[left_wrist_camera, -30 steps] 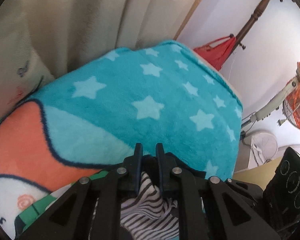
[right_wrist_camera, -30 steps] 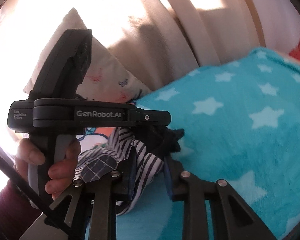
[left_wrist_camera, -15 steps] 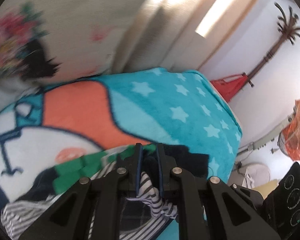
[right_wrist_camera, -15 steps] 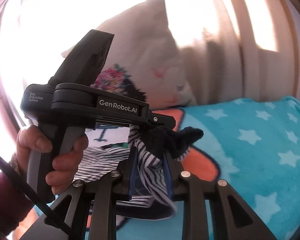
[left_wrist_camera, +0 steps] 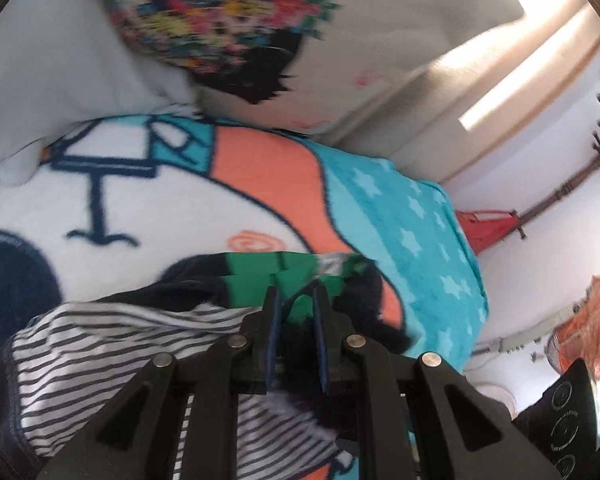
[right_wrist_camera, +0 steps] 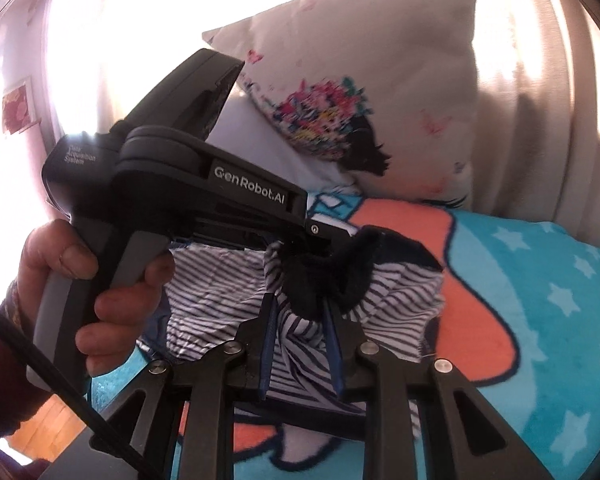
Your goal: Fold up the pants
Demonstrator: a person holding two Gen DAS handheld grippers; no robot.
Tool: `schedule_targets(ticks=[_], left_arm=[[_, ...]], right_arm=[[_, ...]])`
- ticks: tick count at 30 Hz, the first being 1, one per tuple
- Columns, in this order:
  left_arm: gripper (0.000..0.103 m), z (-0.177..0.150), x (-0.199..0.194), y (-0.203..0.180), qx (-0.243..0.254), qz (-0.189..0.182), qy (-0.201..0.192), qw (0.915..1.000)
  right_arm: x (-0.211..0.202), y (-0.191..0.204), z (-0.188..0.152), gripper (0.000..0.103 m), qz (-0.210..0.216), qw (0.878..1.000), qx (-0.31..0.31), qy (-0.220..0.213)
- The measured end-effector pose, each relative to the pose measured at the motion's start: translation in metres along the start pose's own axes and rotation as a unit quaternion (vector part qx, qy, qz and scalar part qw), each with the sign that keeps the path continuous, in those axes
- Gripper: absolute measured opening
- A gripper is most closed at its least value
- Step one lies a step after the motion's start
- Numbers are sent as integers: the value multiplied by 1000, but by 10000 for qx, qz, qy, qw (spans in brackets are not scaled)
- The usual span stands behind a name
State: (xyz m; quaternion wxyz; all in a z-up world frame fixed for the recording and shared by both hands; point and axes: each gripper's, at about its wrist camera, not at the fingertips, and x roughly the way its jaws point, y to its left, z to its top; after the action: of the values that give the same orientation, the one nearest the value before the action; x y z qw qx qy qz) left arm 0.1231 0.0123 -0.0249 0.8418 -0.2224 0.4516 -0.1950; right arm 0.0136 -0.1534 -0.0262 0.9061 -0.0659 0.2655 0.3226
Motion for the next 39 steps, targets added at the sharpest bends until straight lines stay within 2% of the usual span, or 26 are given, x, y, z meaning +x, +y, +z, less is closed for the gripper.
schedule_targets(ticks=[3, 5, 8, 9, 11, 12, 16, 18, 20, 24, 27, 28, 31, 35, 39], left_arm=[[27, 0, -6, 21, -420, 102, -67, 9990], [28, -1, -15, 31, -655, 146, -207, 9975], [35, -3, -33, 39, -873, 216, -466, 9949], [39, -5, -40, 39, -918, 262, -574, 9938], [42, -8, -54, 40, -943, 404, -798, 9915], [44, -10, -61, 40, -941, 490, -907, 9902], [46, -21, -82, 39, -872, 740, -1199, 9862], [46, -27, -87, 31, -681, 723, -1267, 9870], [46, -31, -82, 17, -462, 549, -1208, 9901], [46, -31, -46, -13, -74, 74, -787, 9968], [46, -30, -14, -19, -11, -196, -514, 9985], [46, -29, -1, -15, -99, 52, -400, 9991], [46, -29, 14, 0, -155, 809, -456, 9956], [43, -30, 17, 15, -259, 720, -485, 9959], [43, -30, 4, 15, -313, 590, -587, 9960]], right_arm=[[12, 7, -4, 25, 122, 9998, -51, 178], [19, 10, -8, 26, 171, 9995, -76, 268], [28, 13, -12, 29, 476, 9981, -47, 379], [30, 14, -12, 31, 598, 9974, -40, 398], [31, 15, -14, 44, 848, 9956, -17, 401], [30, 15, -13, 48, 979, 9945, 13, 381], [1, 1, -3, 51, 1484, 9885, 289, 86], [-20, -11, 1, 53, 1342, 9900, 421, -124], [-36, -32, 3, 54, 983, 9925, 660, -290], [-42, -68, -5, 54, 397, 9910, 1242, -318], [-31, -80, -14, 49, 759, 9810, 1768, -262], [-29, -81, -18, 48, 882, 9780, 1874, -230], [-15, -81, -31, 49, 1036, 9733, 2049, -14], [7, -74, -47, 48, 628, 9789, 1844, 610], [2, -72, -41, 48, 603, 9820, 1680, 613]])
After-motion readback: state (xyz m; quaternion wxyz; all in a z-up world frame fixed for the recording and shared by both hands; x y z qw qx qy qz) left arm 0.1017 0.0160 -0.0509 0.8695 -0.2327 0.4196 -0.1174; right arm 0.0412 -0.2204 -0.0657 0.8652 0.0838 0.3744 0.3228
